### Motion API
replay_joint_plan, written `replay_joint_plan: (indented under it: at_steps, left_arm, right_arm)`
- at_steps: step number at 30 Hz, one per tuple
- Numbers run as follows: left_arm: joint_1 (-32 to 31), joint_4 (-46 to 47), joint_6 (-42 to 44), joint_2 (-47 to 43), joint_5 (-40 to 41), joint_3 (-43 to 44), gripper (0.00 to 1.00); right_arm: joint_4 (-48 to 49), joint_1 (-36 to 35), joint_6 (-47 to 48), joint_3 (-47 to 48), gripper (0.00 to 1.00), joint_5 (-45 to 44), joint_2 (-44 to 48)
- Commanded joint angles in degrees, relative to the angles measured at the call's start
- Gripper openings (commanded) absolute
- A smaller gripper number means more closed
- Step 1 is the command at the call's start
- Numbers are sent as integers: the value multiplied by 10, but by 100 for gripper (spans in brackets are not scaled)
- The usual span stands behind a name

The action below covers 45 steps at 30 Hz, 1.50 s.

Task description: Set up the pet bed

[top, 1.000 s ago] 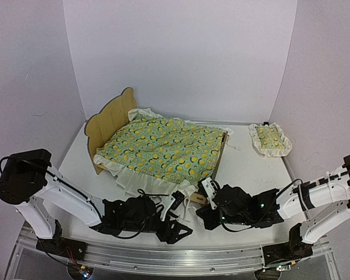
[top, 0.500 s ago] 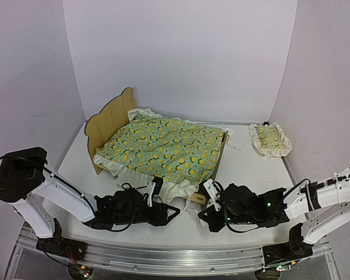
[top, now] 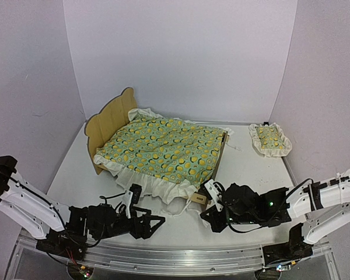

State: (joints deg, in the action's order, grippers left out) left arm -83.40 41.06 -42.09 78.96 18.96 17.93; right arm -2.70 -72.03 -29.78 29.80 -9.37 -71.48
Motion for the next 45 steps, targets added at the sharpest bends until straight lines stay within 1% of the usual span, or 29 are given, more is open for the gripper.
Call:
replay_joint_plan:
  at_steps: [1,2,4,6,7,8,9,10,11,13,14,16,17,18,20,24,27,31,33,37,45]
  left_arm:
    - [-27,-54,0,-82,112,-15,78]
    - [-38,-63,0,-96,122,-21,78]
    - [-41,-74,-11,-113,114,-34,78]
    - [-41,-75,13,-106,103,-14,78]
    - [-41,-76,32,-87,98,8,75]
    - [-39,-74,41,-64,94,38,69]
    - [-34,-73,39,-32,87,67,59]
    - [-20,-73,27,0,70,94,52]
    - [-2,-72,10,28,40,121,47]
    - [35,-58,-24,86,-20,159,39]
    - [49,-51,-29,117,-38,175,36]
    - [58,-34,-12,154,-47,202,33]
    - [58,-26,10,169,-44,216,31]
    - [59,-24,29,189,-41,232,25]
    - [61,-23,52,222,-39,260,18]
    - [63,-21,81,269,-7,302,15]
    - [66,-22,82,287,27,310,18]
    - [67,-23,74,294,66,310,18]
    - [67,-24,72,297,74,313,22]
    - [67,-30,84,311,83,331,24]
    - [68,-47,101,334,117,363,20]
  right_arm:
    - [1,0,8,8,0,0,15]
    - [1,0,9,8,0,1,14]
    - [1,0,9,9,0,3,10]
    - [2,0,9,9,0,6,6]
    - [3,0,8,9,0,8,4]
    - [3,0,8,9,0,9,2]
    - [3,-1,7,10,0,11,1]
    - [3,0,6,10,0,12,2]
    - [3,0,6,10,0,13,2]
    - [4,0,5,10,0,13,4]
    - [6,0,6,9,0,13,4]
    - [10,0,8,9,0,13,5]
    - [11,0,8,8,0,12,5]
    - [12,0,9,8,0,13,5]
    - [15,0,10,9,0,14,4]
    - [19,0,11,10,0,16,7]
    - [19,0,10,9,0,17,15]
    - [19,0,10,4,0,16,25]
    - [19,0,10,3,0,17,25]
    - [21,0,10,4,0,20,24]
    - [21,0,8,4,0,26,24]
